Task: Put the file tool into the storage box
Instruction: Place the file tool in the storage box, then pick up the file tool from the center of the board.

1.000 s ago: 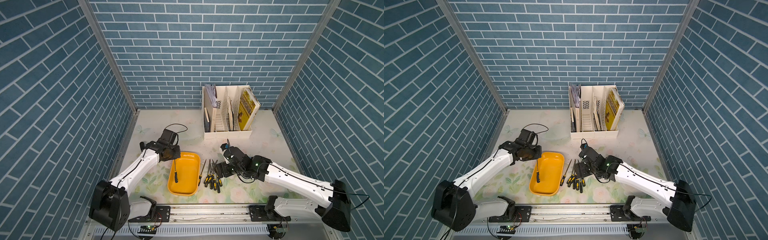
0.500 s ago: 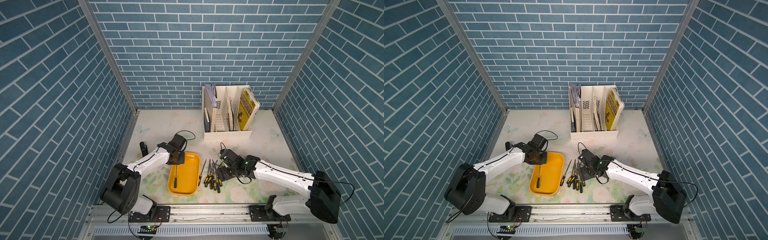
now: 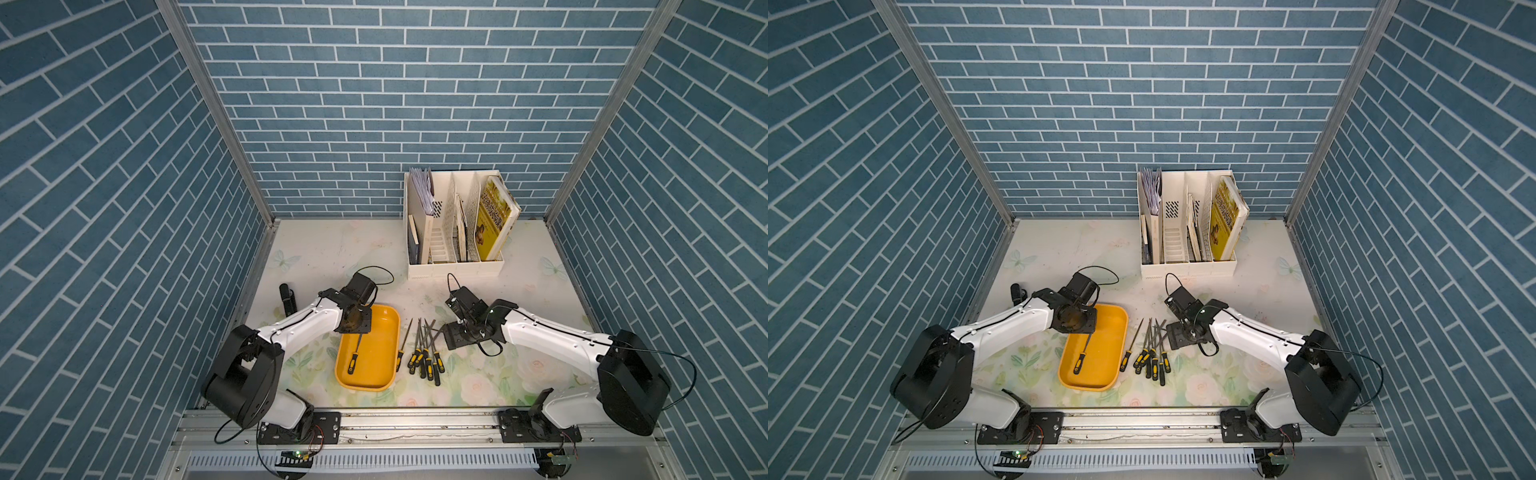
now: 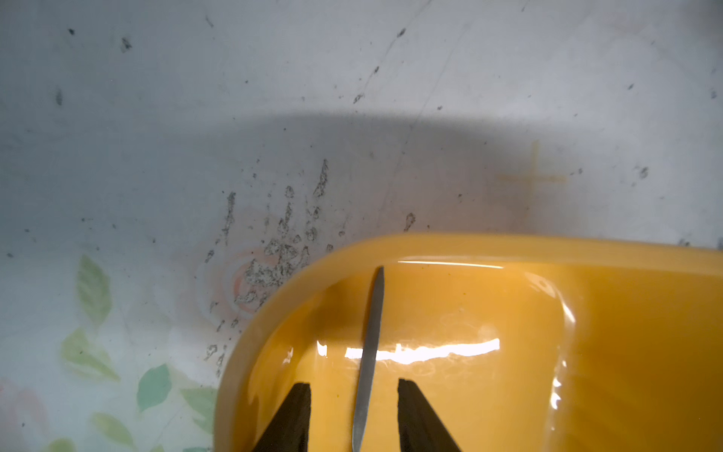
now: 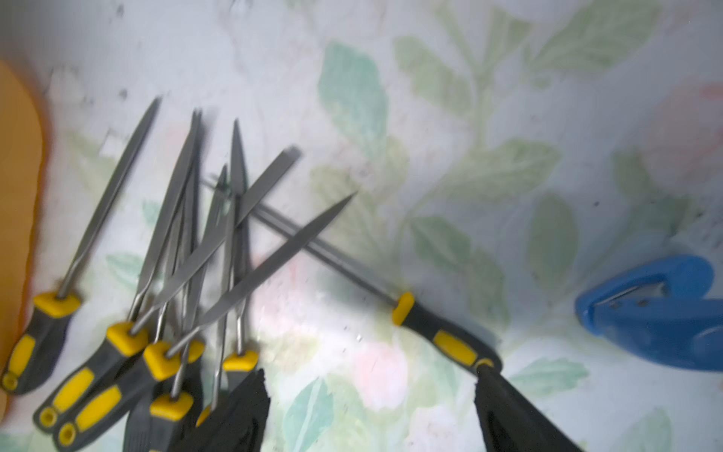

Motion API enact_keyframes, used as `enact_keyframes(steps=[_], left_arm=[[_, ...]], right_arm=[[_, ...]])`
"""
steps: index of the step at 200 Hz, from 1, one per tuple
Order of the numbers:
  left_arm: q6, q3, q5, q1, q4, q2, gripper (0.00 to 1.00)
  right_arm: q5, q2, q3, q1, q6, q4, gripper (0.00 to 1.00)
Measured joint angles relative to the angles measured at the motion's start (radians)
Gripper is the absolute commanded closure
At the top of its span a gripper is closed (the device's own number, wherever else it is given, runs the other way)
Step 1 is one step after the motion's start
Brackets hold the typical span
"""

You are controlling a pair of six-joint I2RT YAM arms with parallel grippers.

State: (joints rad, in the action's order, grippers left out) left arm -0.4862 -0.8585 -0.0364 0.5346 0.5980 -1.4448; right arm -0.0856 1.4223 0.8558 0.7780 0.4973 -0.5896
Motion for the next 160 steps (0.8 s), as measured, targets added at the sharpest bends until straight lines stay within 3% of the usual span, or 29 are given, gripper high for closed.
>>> enact_keyframes(steps=[75, 160], left_arm=[[-0.037, -0.063, 0.079, 0.026, 0.019, 0.186, 0.43], [-0.058, -0.063, 0.124, 0.035, 0.037, 0.335, 0.39]], right_arm=[[0.137, 0.112, 0.004, -0.175, -0.076, 0.159, 0.15], [0.261, 0.023, -0.177, -0.194, -0.070, 0.323, 0.19]])
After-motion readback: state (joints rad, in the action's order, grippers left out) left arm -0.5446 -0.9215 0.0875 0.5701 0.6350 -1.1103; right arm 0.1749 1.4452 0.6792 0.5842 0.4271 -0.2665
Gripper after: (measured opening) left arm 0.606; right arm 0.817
